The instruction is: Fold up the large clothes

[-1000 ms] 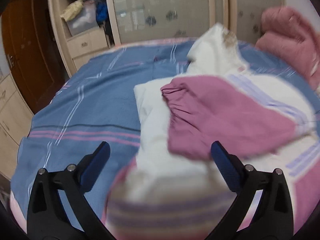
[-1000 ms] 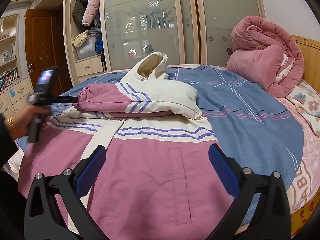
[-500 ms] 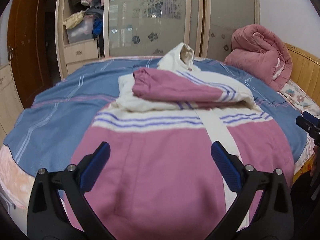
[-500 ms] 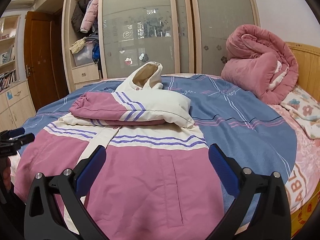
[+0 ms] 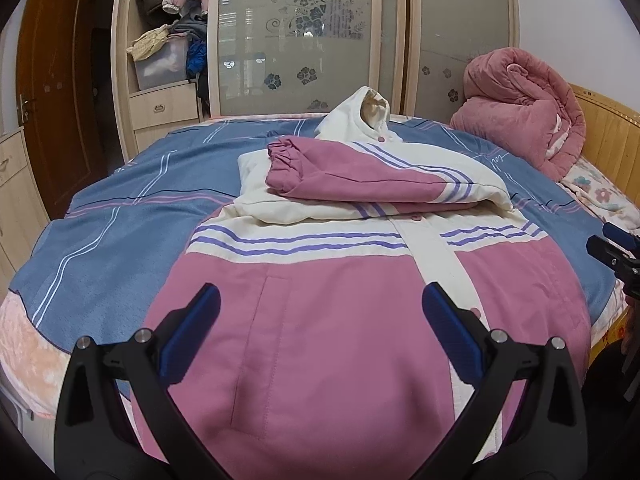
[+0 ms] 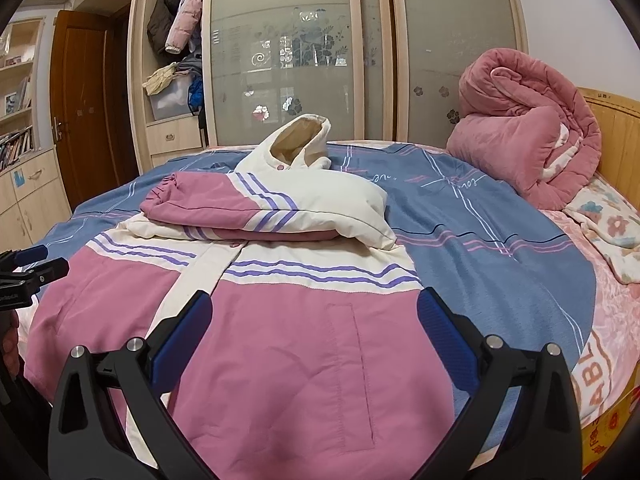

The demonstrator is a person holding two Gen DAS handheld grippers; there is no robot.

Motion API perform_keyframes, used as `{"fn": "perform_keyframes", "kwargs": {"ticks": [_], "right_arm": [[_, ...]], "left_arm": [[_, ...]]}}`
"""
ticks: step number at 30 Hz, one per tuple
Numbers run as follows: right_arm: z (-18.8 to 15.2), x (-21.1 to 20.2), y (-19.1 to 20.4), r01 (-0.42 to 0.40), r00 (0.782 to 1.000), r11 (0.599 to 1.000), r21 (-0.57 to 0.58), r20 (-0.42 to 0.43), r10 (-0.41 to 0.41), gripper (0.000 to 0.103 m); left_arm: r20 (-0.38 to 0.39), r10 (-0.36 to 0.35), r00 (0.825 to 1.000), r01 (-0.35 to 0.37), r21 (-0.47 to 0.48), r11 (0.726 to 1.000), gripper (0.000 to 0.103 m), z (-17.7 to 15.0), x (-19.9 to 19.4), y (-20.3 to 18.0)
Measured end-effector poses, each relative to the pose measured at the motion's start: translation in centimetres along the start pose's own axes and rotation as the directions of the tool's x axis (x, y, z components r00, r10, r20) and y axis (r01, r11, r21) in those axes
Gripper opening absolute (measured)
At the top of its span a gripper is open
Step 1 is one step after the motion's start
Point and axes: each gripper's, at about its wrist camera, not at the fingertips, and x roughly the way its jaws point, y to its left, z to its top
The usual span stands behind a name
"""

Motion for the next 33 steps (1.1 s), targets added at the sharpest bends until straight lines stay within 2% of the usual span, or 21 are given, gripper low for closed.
{"fn": "perform_keyframes", "kwargs": {"ticks": [20, 26, 29, 31, 33], "right_arm": [[0.0, 0.3, 0.4, -0.009, 1.000, 1.000, 0.010, -0.001, 0.009, 0.102], [0.3, 0.8, 0.4, -0.076, 0.997, 0.995, 0.068, -0.001, 0.076, 0.102], [1.4, 1.9, 0.2, -0.098, 0.995, 0.989, 0.109, -0.011, 0.100, 0.102], [3.3, 3.7, 0.1, -0.119, 0.991, 0.983, 0.140, -0.050, 0.127, 0.096], [5.8, 5.6, 0.4, -0.104, 0.991, 0.987, 0.118, -0.066, 0.113, 0.093]], "left_arm": [[-0.003, -0.012, 1.000, 0.012, 0.014, 1.000, 0.101, -0.3, 0.1, -0.3], [-0.005, -0.054, 0.999, 0.054, -0.009, 0.998, 0.101, 0.1, 0.3, -0.3], [0.019, -0.048, 0.999, 0.048, 0.011, 0.999, 0.101, 0.5, 0.4, -0.6], [0.024, -0.039, 0.999, 0.039, 0.019, 0.999, 0.101, 0.7, 0.8, -0.7], [0.022, -0.044, 0.999, 0.044, 0.006, 0.999, 0.101, 1.0, 1.3, -0.4]]}}
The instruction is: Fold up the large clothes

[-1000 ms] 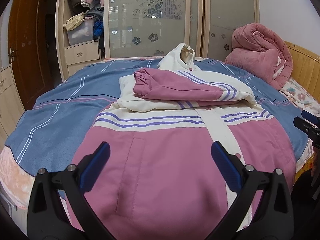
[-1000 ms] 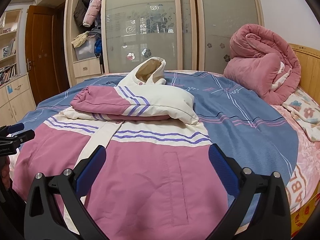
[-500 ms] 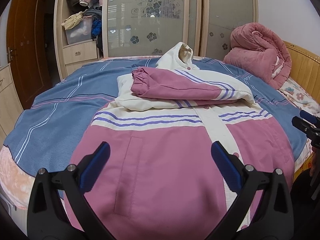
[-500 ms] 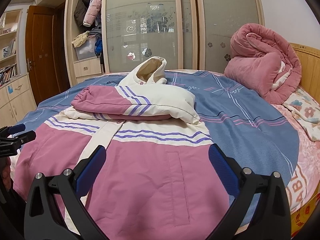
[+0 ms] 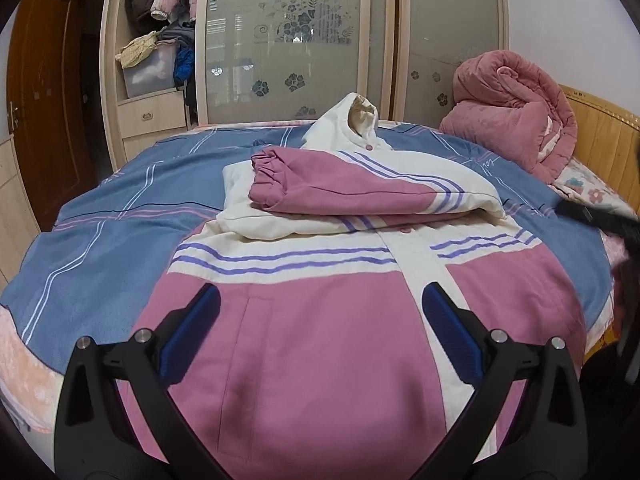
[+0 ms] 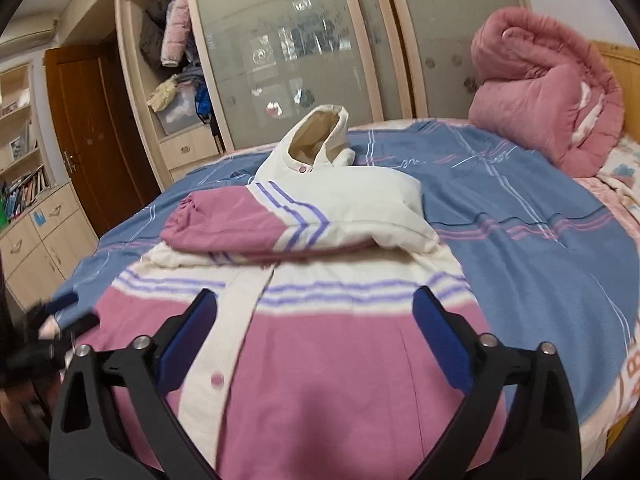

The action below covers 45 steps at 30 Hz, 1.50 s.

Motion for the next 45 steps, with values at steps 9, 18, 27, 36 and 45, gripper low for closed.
{"fn": "perform_keyframes", "kwargs": {"ticks": [9, 18, 27, 36, 45], "right_arm": [[16.7, 18.6, 2.9, 0.045, 0.991, 0.997, -0.064, -0.121, -0.052, 0.084], [24.2, 36.4, -0.1, 0.208, 0.945, 0.978, 0.014, -0.260, -0.197, 0.071], [24.8, 44.0, -2.1, 0.200, 0.921, 0.972, 0.123, -0.362, -0.144, 0.034], [25.8, 37.7, -1.4, 0.129, 0.967, 0.989, 0.078, -0.229, -0.108, 0.002], [22.4, 23.3, -2.6, 0.013, 0.998, 0.997, 0.081, -0.062, -0.008, 0.001]], "left_arm": [[-0.002, 0.016, 1.000, -0.016, -0.022, 1.000, 0.101, 0.7, 1.6, 1.0], [-0.026, 0.009, 1.000, -0.010, -0.039, 0.999, 0.101, 0.9, 2.5, 2.2], [-0.070, 0.000, 0.998, -0.005, -0.079, 0.997, 0.101, 0.5, 3.3, 4.0], [-0.070, -0.010, 0.997, 0.002, -0.103, 0.995, 0.101, 0.7, 3.4, 4.2], [-0.063, -0.005, 0.998, -0.002, -0.102, 0.995, 0.101, 0.9, 3.2, 3.9]]}}
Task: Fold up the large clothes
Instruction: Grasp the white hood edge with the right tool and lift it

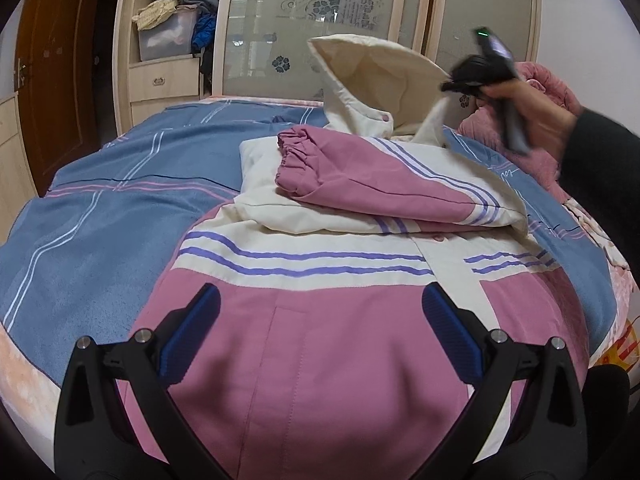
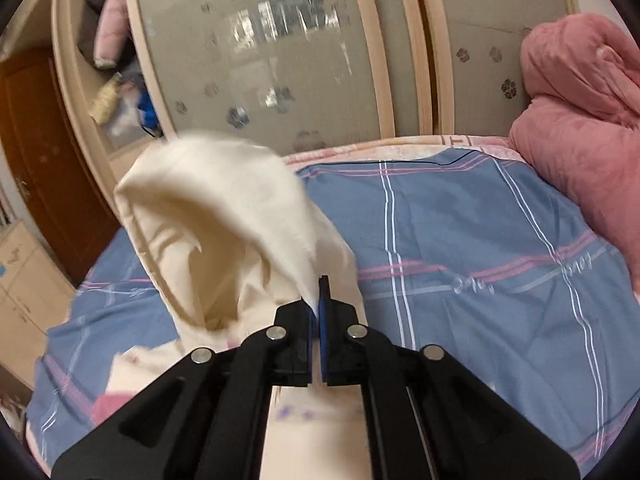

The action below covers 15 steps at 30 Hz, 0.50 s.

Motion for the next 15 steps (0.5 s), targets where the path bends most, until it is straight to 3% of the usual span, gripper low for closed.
{"fn": "perform_keyframes", "kwargs": {"ticks": [7, 11, 15], "right_arm": [[-9.0, -1.7, -5.6, 0.013, 1.000, 0.991, 0.134, -0.029, -0.010, 0.002], [-12.6, -0.6, -6.7, 0.020, 0.999, 0.993, 0.121, -0.034, -0.016, 0.002], [-14.5, 0.2, -7.5, -0.011, 1.000, 0.985, 0.174, -0.027, 0.016, 0.002]], "left_arm": [[-0.013, -0.002, 1.000, 0.003, 0.016, 1.000, 0.101, -0.5, 0.2, -0.7], [-0.014, -0.011, 1.000, 0.012, 0.020, 1.000, 0.101, -0.8, 0.2, -0.9], [-0.009, -0.111, 0.994, 0.110, -0.018, 0.994, 0.101, -0.9, -0.2, -0.9]]}}
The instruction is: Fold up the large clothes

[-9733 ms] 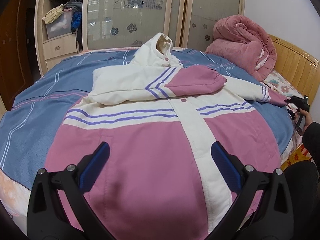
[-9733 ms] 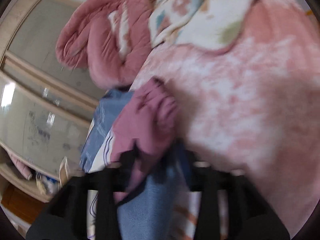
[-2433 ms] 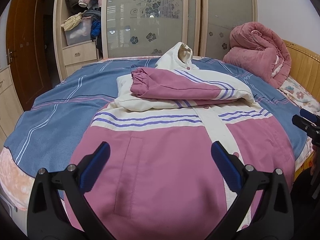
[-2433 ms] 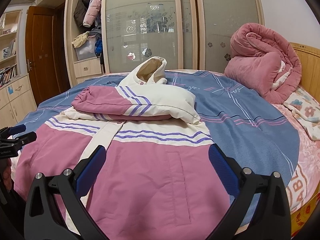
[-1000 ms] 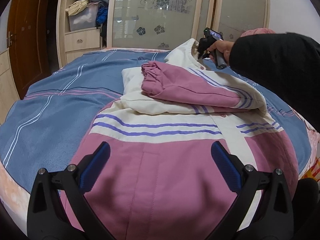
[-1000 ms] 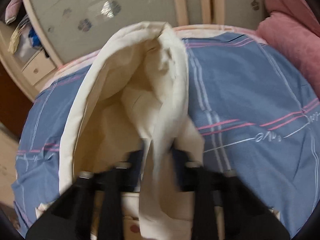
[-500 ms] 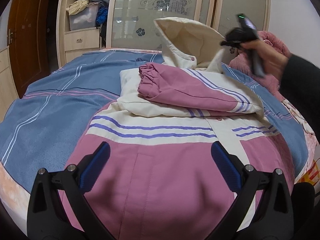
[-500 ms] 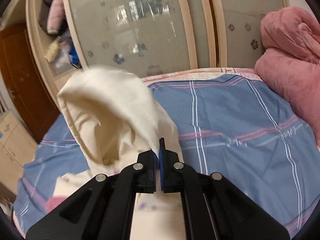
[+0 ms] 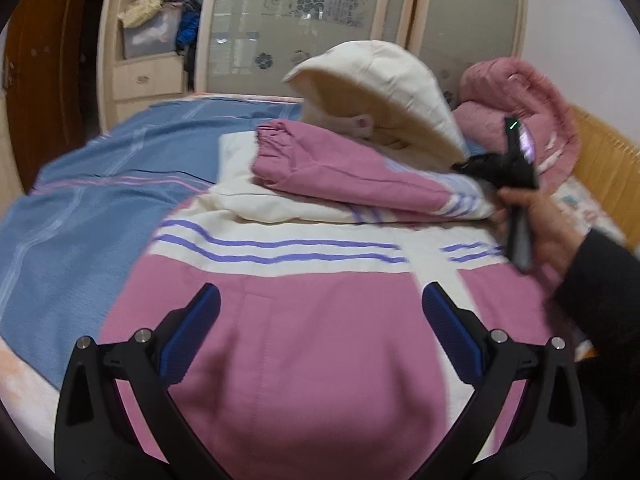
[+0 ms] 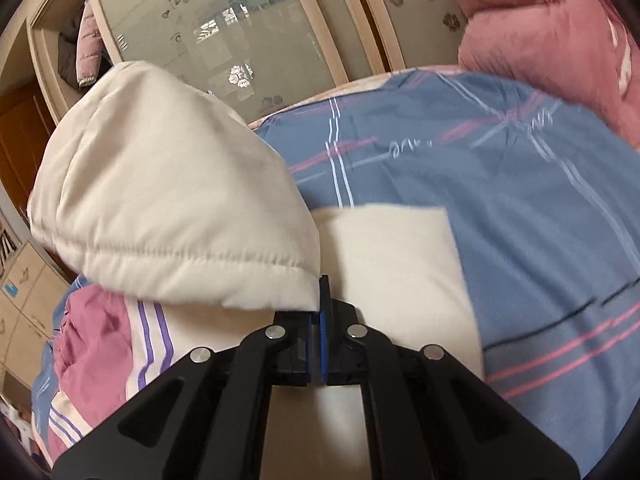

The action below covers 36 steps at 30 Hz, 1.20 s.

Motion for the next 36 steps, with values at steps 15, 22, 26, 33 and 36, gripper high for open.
{"fn": "perform_keyframes", "kwargs": {"ticks": [15, 22, 26, 33, 36], "right_arm": [[0.1, -0.2, -1.4, -0.084, 0.996, 0.988, 0.131, 0.011, 0.083, 0.002], [0.5, -0.3, -1.7, -0.118, 0.993, 0.980, 0.163, 0.000, 0.119, 0.002], [0.5, -0.2, -1.8, -0.126, 0.992, 0.978, 0.169, -0.005, 0.129, 0.002], [0.7, 0.0, -2.2, -0.142, 0.989, 0.975, 0.171, -0.013, 0.147, 0.002], [0.6, -0.1, -2.5, -0.152, 0.987, 0.970, 0.191, -0.015, 0.158, 0.002]], "left_arm": [[0.239, 0.404, 0.883, -0.454, 0.656, 0.603, 0.101, 12.2, 12.0, -0.3], [0.175, 0.288, 0.941, -0.311, 0.783, 0.539, 0.097, 16.7, 19.6, -0.9], [0.169, 0.250, 0.953, -0.287, 0.767, 0.574, 0.093, 19.0, 22.5, -1.4], [0.082, 0.157, 0.984, -0.172, 0.656, 0.735, 0.005, 20.8, 22.6, -0.8], [0.059, 0.134, 0.989, -0.139, 0.664, 0.734, 0.004, 20.0, 20.3, -1.4]]}}
